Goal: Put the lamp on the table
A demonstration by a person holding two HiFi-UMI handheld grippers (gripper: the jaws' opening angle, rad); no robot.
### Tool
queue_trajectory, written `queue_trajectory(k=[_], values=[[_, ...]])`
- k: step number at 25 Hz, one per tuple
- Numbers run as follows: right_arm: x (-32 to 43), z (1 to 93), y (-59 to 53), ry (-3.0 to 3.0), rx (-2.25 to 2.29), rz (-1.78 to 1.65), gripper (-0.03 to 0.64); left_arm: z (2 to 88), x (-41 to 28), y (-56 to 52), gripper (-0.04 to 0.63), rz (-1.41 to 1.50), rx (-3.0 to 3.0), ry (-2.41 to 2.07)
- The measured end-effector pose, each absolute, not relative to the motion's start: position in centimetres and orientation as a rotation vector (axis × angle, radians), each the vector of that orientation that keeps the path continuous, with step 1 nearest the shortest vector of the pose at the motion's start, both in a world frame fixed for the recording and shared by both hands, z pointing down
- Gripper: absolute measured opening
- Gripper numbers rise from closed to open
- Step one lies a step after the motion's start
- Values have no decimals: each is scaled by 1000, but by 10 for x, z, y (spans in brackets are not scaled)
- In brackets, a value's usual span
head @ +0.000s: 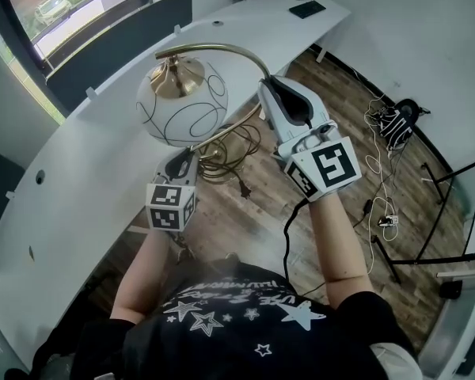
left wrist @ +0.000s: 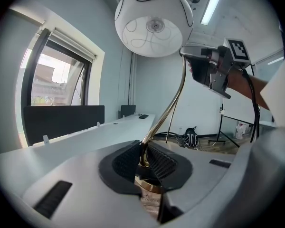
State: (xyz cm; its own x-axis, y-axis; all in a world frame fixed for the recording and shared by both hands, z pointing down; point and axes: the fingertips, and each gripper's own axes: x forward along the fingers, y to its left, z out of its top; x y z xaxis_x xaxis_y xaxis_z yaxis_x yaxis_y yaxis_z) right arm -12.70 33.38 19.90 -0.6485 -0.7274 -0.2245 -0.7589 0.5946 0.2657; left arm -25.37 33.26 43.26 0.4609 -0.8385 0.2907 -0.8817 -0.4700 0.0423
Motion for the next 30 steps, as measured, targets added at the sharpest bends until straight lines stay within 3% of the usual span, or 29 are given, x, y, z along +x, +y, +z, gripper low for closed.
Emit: queue_trajectory(k=[8, 14, 22, 30], values=[[-57, 201, 300, 2725, -1235, 515, 34, 434, -185, 300, 52, 360, 2496, -1527], [-55, 203, 321, 2739, -1222, 533, 34, 439, -177, 323, 52, 353, 2493, -1502], [-30, 218, 224, 2716, -1333, 467, 34, 452, -156, 228, 54, 389, 2525, -1404], [-30, 226, 211, 2713, -1357, 504, 34, 462, -152, 204, 52, 383, 2562, -1370]])
